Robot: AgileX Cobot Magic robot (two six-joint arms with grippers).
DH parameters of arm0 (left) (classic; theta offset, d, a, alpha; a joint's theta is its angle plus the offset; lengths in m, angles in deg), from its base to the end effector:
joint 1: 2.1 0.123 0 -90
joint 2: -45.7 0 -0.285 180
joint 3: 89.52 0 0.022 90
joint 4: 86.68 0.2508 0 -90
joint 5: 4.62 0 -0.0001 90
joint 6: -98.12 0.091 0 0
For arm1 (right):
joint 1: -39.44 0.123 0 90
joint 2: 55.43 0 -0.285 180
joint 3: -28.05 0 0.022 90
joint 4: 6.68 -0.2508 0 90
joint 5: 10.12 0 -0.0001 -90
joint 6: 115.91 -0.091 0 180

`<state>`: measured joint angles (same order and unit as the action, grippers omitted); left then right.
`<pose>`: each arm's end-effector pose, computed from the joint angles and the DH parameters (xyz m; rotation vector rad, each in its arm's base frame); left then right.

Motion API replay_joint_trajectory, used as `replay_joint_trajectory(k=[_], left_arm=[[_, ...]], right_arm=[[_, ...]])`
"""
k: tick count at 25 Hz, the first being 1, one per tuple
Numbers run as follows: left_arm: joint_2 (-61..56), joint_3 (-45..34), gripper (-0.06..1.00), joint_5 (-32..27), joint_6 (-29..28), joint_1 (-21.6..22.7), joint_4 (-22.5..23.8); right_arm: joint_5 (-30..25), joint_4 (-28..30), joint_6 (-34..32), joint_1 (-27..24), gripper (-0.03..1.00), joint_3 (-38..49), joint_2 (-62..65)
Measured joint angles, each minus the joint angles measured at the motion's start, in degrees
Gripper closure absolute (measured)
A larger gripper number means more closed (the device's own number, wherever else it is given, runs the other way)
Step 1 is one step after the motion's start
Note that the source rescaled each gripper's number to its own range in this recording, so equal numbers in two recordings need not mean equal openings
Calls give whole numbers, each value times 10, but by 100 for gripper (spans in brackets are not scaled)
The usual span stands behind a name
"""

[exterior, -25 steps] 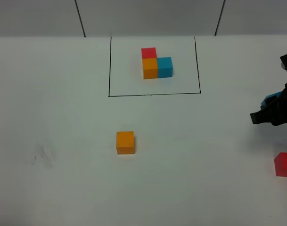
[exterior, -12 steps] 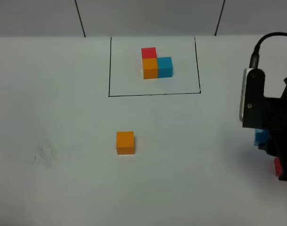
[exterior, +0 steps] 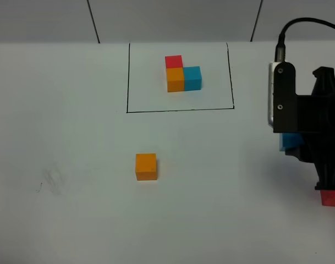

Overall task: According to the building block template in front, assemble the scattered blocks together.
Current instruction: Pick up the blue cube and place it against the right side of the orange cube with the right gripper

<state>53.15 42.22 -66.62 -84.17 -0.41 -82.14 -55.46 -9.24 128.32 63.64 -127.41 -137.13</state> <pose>-0.0076 0.0061 0.2772 -0.0765 2.0516 0.0884 0.2260 0.1047 0.2760 -1.8302 1.9255 -0.1806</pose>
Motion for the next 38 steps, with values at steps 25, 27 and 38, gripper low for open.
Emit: replay_joint_trajectory(k=[25,27,38], left_arm=[[0,0,94,0,1,0,0],[0,0,94,0,1,0,0],[0,0,94,0,1,0,0]], right_arm=[[29,-119,40,135,54,-171,-280],[31,-120,38,144,54,-171,-292],[59,-164,36,149,54,-191,-355]])
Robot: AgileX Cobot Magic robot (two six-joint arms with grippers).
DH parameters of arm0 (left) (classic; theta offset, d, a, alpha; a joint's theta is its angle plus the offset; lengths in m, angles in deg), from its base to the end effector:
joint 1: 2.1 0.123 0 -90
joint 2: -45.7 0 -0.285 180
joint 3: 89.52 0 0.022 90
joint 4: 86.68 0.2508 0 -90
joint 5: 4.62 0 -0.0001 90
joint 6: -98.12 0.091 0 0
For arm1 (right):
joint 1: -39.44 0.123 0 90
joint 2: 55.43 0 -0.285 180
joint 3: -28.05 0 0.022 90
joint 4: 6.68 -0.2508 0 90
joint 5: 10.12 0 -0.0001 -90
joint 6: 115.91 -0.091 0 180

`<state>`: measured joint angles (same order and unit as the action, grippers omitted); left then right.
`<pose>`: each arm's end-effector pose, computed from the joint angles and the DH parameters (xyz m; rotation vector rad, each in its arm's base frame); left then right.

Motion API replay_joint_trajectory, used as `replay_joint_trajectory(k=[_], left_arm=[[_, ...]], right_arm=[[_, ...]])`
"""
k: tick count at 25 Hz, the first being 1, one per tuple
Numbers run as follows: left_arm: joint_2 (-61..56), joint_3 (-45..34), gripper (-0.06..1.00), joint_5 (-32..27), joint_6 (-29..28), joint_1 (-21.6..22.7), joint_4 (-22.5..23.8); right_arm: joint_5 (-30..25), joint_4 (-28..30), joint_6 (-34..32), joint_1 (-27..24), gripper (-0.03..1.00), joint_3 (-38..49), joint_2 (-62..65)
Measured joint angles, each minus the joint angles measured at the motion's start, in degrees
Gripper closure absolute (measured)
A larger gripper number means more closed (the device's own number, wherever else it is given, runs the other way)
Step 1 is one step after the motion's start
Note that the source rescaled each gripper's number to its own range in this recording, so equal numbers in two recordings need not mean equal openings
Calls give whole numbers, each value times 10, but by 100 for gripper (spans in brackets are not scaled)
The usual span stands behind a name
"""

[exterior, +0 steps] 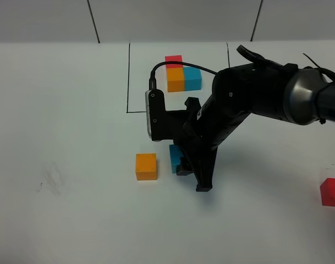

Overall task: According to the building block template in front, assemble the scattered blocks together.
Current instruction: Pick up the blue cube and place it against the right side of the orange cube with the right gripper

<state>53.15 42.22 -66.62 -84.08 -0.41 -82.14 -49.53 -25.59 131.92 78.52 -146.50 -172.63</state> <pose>-0.0076 0.0061 0.2772 -0.0749 2.0517 0.0894 0.2854 0.2560 0.1757 -2.0290 1.8877 0.2283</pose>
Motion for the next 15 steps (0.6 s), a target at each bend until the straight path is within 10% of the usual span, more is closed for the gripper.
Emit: replay_joint_trajectory(k=[15], left_arm=[[0,0,94,0,0,0,0]], right_arm=[[14,-11,-6,0,54,-30,-36]])
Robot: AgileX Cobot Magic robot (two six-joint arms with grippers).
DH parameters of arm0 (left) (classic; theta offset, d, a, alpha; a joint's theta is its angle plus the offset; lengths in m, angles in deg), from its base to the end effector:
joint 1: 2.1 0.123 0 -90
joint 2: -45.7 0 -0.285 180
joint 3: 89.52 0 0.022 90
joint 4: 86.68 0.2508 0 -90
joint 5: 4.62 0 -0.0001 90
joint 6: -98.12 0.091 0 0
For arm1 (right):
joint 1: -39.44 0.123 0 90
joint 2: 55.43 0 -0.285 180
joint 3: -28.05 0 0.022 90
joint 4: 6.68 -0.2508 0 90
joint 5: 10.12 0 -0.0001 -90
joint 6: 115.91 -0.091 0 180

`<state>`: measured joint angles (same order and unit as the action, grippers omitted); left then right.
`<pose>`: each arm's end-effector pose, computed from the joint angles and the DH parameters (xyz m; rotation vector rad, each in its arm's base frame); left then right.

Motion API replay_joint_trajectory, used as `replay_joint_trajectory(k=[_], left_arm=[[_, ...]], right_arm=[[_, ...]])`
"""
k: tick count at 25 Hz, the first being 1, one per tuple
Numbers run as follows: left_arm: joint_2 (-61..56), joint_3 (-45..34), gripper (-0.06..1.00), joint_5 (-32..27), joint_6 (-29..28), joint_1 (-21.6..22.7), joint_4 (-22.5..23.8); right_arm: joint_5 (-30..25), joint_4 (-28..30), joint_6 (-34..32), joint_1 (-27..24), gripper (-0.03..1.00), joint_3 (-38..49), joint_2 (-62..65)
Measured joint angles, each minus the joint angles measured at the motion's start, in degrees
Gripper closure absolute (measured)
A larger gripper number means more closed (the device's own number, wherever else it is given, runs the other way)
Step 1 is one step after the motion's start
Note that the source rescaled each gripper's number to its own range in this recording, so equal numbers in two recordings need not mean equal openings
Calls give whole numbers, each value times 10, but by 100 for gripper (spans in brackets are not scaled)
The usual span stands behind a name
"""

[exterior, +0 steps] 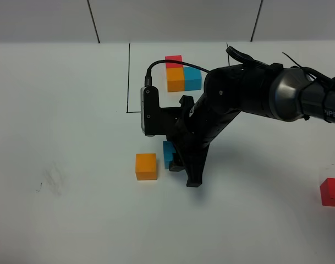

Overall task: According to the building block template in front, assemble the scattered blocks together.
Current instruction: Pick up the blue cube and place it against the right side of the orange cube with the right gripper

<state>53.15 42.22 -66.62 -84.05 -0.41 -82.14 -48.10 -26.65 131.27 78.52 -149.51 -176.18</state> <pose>-0.0076 0.0061 0.2772 -0.0744 2.0517 0.0897 0.2975 0.2663 0.1657 -1.9895 1.9051 0.2384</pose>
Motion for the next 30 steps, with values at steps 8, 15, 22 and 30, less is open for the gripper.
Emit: replay_joint_trajectory(k=[8,15,22,30], left_arm=[[0,0,94,0,0,0,0],[0,0,94,0,0,0,0],[0,0,94,0,0,0,0],[0,0,94,0,0,0,0]], right_arm=[[-12,-5,-1,1,54,-24,-15],[-12,-5,-1,11,54,-25,-17],[-11,-5,-2,11,54,-25,-24],[-8,-5,-6,11,54,-27,-31]])
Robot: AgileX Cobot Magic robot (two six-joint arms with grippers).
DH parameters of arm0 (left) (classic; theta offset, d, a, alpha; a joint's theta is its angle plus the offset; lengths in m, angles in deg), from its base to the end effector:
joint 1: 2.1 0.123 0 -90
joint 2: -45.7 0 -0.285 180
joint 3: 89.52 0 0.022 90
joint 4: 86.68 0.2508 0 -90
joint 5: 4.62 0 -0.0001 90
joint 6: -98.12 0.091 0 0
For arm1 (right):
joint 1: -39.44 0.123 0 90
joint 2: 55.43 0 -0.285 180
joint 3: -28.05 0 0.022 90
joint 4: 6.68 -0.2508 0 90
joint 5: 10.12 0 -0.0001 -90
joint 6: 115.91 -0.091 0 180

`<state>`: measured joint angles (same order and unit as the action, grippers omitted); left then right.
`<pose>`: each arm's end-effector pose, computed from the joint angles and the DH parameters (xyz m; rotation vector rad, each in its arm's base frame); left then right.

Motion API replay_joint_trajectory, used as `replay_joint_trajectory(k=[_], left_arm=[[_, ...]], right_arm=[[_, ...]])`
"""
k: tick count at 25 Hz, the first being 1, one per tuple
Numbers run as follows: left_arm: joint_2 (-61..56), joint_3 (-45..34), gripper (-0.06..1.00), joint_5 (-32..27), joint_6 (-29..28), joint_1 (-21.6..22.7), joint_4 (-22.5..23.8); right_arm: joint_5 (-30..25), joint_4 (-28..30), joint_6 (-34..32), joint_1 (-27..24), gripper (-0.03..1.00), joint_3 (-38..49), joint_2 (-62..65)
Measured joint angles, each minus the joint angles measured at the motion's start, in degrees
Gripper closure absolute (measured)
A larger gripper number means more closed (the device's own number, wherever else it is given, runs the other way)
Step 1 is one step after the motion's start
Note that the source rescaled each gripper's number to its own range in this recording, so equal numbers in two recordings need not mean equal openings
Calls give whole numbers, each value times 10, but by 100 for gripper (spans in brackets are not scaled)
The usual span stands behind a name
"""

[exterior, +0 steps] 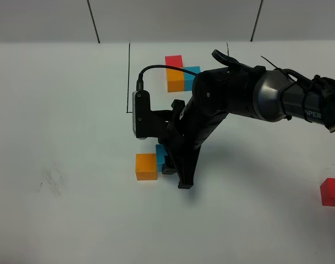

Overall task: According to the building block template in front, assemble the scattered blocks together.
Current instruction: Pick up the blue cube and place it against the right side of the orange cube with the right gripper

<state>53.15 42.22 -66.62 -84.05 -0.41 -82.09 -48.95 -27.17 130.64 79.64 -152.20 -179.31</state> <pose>-0.0076 0.0062 0.2772 -0.0744 2.0517 0.0908 0.2996 0.2794 0.1552 -2.0078 1.9157 0.2653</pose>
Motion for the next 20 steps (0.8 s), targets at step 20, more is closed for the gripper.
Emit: replay_joint_trajectory(k=[20], left_arm=[[0,0,94,0,0,0,0]], right_arm=[[8,0,0,0,54,-9,-20]])
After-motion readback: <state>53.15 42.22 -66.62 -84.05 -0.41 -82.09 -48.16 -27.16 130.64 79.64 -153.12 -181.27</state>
